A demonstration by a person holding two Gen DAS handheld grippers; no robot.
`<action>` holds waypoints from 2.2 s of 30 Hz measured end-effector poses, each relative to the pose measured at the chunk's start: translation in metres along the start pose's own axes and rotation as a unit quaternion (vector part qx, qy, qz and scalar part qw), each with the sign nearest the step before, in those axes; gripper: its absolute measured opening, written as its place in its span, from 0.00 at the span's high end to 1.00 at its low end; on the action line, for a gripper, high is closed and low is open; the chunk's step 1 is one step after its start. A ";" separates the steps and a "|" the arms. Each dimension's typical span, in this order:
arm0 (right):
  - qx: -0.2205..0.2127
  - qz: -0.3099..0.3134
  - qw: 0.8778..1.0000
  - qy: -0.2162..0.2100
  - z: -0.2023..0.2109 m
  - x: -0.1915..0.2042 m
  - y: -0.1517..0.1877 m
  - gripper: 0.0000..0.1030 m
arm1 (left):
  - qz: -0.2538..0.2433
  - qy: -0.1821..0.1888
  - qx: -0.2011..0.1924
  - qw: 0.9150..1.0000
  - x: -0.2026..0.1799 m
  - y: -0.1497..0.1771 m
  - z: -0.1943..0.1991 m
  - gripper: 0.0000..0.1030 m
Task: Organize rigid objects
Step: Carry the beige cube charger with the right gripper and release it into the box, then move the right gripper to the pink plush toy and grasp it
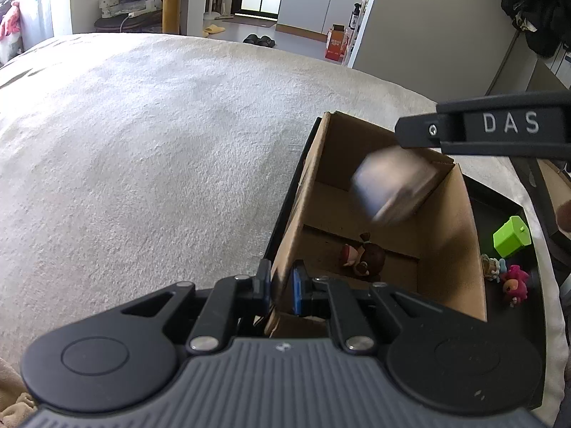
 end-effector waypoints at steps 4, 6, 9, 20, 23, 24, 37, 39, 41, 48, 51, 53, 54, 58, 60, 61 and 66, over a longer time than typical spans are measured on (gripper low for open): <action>0.005 -0.006 1.000 0.000 0.002 -0.004 0.003 0.56 | 0.007 0.005 0.003 1.000 0.002 0.000 -0.002 0.89; 0.009 -0.010 1.000 0.002 0.003 -0.006 0.006 0.55 | 0.007 0.003 0.004 1.000 0.002 0.000 -0.002 0.90; 0.016 -0.009 1.000 0.004 0.006 -0.009 0.012 0.54 | 0.005 0.002 0.002 1.000 0.001 0.000 -0.003 0.89; 0.041 -0.032 0.999 0.014 0.021 -0.022 0.039 0.50 | -0.004 -0.006 -0.001 1.000 -0.002 0.001 -0.002 0.89; 0.045 -0.039 0.998 0.018 0.026 -0.028 0.048 0.50 | -0.007 -0.009 -0.001 1.000 -0.002 0.001 -0.001 0.90; 0.045 -0.039 0.998 0.019 0.028 -0.029 0.050 0.50 | -0.007 -0.010 -0.001 1.000 -0.003 0.001 -0.001 0.90; 0.060 -0.061 0.995 0.056 0.051 -0.063 0.094 0.50 | -0.015 -0.020 -0.005 1.000 -0.005 0.001 0.000 0.90; 0.065 -0.065 0.994 0.064 0.052 -0.069 0.101 0.50 | -0.016 -0.021 -0.005 1.000 -0.006 0.001 0.000 0.90; 0.067 -0.071 0.993 0.071 0.053 -0.076 0.108 0.50 | -0.017 -0.023 -0.005 1.000 -0.007 0.001 0.000 0.90; 0.071 -0.093 0.988 0.097 0.057 -0.102 0.127 0.50 | -0.022 -0.028 -0.006 0.999 -0.007 0.002 0.001 0.90; 0.074 -0.100 0.986 0.110 0.057 -0.113 0.134 0.47 | -0.024 -0.032 -0.007 0.999 -0.008 0.002 0.001 0.90; 0.077 -0.104 0.985 0.117 0.056 -0.121 0.138 0.47 | -0.027 -0.036 -0.008 0.999 -0.009 0.001 0.001 0.90; 0.078 -0.107 0.984 0.121 0.056 -0.125 0.140 0.47 | -0.029 -0.037 -0.008 0.999 -0.010 0.001 0.001 0.90; 0.075 -0.122 0.980 0.137 0.054 -0.140 0.144 0.47 | -0.031 -0.041 -0.009 0.999 -0.011 0.001 0.000 0.90; 0.075 -0.128 0.978 0.146 0.051 -0.147 0.146 0.47 | -0.031 -0.041 -0.008 0.999 -0.011 0.001 0.000 0.90; 0.076 -0.130 0.977 0.149 0.048 -0.151 0.148 0.47 | -0.031 -0.041 -0.008 0.999 -0.011 0.001 0.000 0.90; 0.080 -0.135 0.974 0.161 0.035 -0.164 0.152 0.46 | -0.031 -0.041 -0.009 0.999 -0.011 0.001 0.000 0.90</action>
Point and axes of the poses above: each gripper's, at about its wrist camera, not at the fingertips, and z roughly against the way its jaws point, x to its left, y to its underside, the point moved 5 cm from there along -z, roughly the way its jaws point, and after that the axes turned 7 degrees about -y, right-handed, at the moved point
